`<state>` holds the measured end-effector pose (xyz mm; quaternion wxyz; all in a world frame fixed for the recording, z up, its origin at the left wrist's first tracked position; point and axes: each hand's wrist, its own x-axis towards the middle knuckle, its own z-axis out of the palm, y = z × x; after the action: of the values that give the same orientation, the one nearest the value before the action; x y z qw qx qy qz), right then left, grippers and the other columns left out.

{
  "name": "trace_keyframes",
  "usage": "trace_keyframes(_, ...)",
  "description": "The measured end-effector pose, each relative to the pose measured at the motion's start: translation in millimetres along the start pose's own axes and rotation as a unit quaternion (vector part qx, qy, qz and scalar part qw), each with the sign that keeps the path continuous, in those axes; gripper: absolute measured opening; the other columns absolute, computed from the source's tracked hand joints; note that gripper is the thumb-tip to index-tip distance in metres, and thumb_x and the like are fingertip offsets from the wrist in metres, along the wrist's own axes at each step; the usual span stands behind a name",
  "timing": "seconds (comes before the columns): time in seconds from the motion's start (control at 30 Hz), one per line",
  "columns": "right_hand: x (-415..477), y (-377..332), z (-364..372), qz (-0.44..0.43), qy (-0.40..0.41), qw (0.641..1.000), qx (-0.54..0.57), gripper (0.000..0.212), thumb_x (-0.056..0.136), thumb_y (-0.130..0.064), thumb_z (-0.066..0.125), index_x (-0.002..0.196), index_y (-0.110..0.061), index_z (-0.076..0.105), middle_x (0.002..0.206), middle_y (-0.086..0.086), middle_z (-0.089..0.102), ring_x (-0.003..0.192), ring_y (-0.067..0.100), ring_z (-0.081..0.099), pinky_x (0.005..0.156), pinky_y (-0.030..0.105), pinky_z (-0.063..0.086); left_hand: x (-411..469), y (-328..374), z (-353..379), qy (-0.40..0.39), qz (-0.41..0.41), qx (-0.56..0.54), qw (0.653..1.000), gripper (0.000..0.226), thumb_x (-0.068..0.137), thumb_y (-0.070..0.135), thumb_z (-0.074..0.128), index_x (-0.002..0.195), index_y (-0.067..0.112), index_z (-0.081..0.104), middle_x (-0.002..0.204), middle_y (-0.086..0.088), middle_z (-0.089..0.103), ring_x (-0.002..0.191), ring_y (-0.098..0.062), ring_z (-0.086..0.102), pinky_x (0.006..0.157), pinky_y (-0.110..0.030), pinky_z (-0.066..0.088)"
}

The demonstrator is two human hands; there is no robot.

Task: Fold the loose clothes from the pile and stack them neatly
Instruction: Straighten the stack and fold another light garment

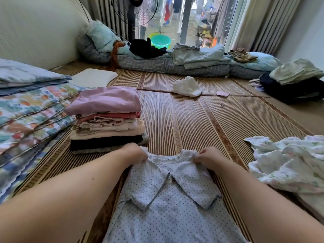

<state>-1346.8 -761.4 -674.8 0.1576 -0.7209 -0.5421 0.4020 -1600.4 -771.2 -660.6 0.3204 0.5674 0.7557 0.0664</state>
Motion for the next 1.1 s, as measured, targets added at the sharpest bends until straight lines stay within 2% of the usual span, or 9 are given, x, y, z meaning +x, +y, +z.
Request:
trace_keyframes(0.1, -0.3, -11.8, -20.9, -0.026, 0.029, 0.994, 0.102, 0.015, 0.085, -0.019, 0.069, 0.089, -0.004, 0.065, 0.093, 0.013, 0.068, 0.082, 0.023, 0.064, 0.075, 0.038, 0.059, 2.6, 9.1, -9.1, 0.015, 0.063, -0.101, 0.993, 0.013, 0.087, 0.021, 0.068, 0.078, 0.014, 0.063, 0.076, 0.001, 0.059, 0.06, -0.009, 0.052, 0.045, -0.018, 0.041)
trace_keyframes(0.17, -2.6, -19.9, -36.5, -0.061, 0.081, 0.988, 0.117, 0.008, 0.086, -0.016, 0.068, 0.09, -0.011, 0.064, 0.094, 0.01, 0.066, 0.083, 0.022, 0.064, 0.06, 0.032, 0.052, -1.3, 19.9, -19.4, 0.043, 0.107, -0.143, 0.983, 0.008, 0.087, 0.021, 0.068, 0.083, 0.015, 0.064, 0.075, 0.001, 0.06, 0.054, -0.006, 0.049, 0.036, -0.013, 0.036)
trace_keyframes(0.27, -13.6, -26.8, -51.3, -0.119, 0.131, 0.972, 0.153, 0.014, 0.086, -0.008, 0.064, 0.099, -0.013, 0.066, 0.093, 0.007, 0.067, 0.083, 0.021, 0.064, 0.062, 0.031, 0.052, -15.0, 32.6, -35.1, 0.105, 0.166, -0.175, 0.965, 0.013, 0.086, 0.024, 0.07, 0.087, 0.012, 0.064, 0.068, 0.001, 0.059, 0.046, -0.005, 0.051, 0.033, -0.012, 0.034)
trace_keyframes(0.4, -53.5, -12.3, -63.9, -0.186, 0.097, 0.957, 0.202, 0.011, 0.084, -0.001, 0.064, 0.09, -0.01, 0.068, 0.082, 0.004, 0.069, 0.073, 0.015, 0.065, 0.053, 0.017, 0.05, -51.5, 16.3, -43.6, 0.124, 0.276, -0.147, 0.942, 0.022, 0.083, 0.025, 0.07, 0.085, 0.004, 0.063, 0.071, -0.007, 0.064, 0.058, -0.011, 0.057, 0.052, -0.026, 0.047)
trace_keyframes(0.57, -125.8, 34.0, -60.2, -0.264, 0.118, 0.957, -0.035, 0.014, 0.081, -0.015, 0.072, 0.073, -0.023, 0.064, 0.064, -0.004, 0.065, 0.056, 0.005, 0.056, 0.052, 0.019, 0.046, -105.0, -43.0, -22.5, 0.106, 0.331, -0.047, 0.937, 0.018, 0.075, 0.033, 0.076, 0.071, 0.029, 0.059, 0.066, 0.009, 0.062, 0.059, -0.001, 0.056, 0.052, -0.019, 0.04)
trace_keyframes(0.7, -171.5, 71.7, -32.5, -0.237, 0.07, 0.947, -0.206, 0.028, 0.079, -0.006, 0.065, 0.075, -0.033, 0.062, 0.081, -0.008, 0.067, 0.077, 0.007, 0.061, 0.07, 0.028, 0.052, -135.8, -80.0, 11.4, 0.039, 0.319, 0.107, 0.941, 0.014, 0.076, 0.041, 0.07, 0.075, 0.041, 0.056, 0.075, 0.017, 0.061, 0.069, 0.002, 0.058, 0.06, -0.02, 0.05)
trace_keyframes(0.8, -185.5, 86.7, -19.4, -0.192, 0.002, 0.923, -0.334, 0.017, 0.083, -0.02, 0.063, 0.083, -0.037, 0.061, 0.085, -0.018, 0.058, 0.078, -0.002, 0.053, 0.062, 0.018, 0.041, -149.5, -87.8, 28.2, -0.011, 0.334, 0.138, 0.932, 0.016, 0.076, 0.045, 0.068, 0.09, 0.047, 0.061, 0.092, 0.023, 0.058, 0.083, 0.007, 0.053, 0.072, -0.017, 0.046)
trace_keyframes(1.03, -200.6, 78.4, 11.8, -0.091, 0.041, 0.957, -0.274, 0.041, 0.091, -0.056, 0.044, 0.08, -0.022, 0.065, 0.078, -0.007, 0.064, 0.071, 0.008, 0.059, 0.056, 0.027, 0.042, -158.3, -94.3, 34.0, 0.036, 0.367, 0.29, 0.883, 0.043, 0.084, 0.057, 0.051, 0.127, 0.057, 0.047, 0.135, 0.025, 0.043, 0.128, -0.009, 0.028, 0.11, -0.038, 0.026)
trace_keyframes(1.1, -197.9, 78.2, 22.8, -0.084, 0.038, 0.955, -0.282, 0.043, 0.089, -0.063, 0.041, 0.089, -0.026, 0.065, 0.095, -0.007, 0.064, 0.087, 0.01, 0.06, 0.071, 0.032, 0.049, -159.9, -97.6, 35.4, 0.031, 0.358, 0.309, 0.88, 0.04, 0.088, 0.054, 0.049, 0.128, 0.059, 0.045, 0.143, 0.023, 0.039, 0.139, -0.014, 0.019, 0.116, -0.048, 0.013)
